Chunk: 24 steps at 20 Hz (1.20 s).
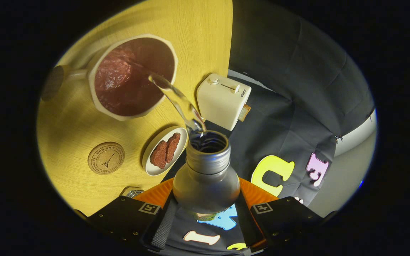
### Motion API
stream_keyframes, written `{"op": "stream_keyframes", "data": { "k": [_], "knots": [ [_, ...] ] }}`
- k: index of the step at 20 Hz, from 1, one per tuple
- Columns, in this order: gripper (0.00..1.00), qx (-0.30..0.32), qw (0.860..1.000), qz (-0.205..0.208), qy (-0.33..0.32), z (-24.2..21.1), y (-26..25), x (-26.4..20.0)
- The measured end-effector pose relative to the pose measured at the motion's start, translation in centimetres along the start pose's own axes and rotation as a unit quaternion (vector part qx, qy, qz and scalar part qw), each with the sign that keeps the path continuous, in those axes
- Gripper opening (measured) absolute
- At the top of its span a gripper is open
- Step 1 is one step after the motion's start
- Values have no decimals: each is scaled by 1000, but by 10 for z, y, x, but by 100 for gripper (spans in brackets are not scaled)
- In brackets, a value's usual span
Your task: Take the bottle from table, then pour the juice into the cup, finally place the bottle on the coaster
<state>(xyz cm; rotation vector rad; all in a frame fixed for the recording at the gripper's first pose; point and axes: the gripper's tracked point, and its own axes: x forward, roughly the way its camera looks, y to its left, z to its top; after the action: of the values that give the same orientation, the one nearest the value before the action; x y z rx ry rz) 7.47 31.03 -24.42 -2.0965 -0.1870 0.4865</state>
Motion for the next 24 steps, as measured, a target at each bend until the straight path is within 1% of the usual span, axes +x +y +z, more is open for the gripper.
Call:
{"op": "stream_keyframes", "data": {
  "k": [18,24],
  "knots": [
    [79,-62,998,-20,-2,-3,-17,2],
    [79,-79,996,-31,12,-14,-26,0]
  ]
}}
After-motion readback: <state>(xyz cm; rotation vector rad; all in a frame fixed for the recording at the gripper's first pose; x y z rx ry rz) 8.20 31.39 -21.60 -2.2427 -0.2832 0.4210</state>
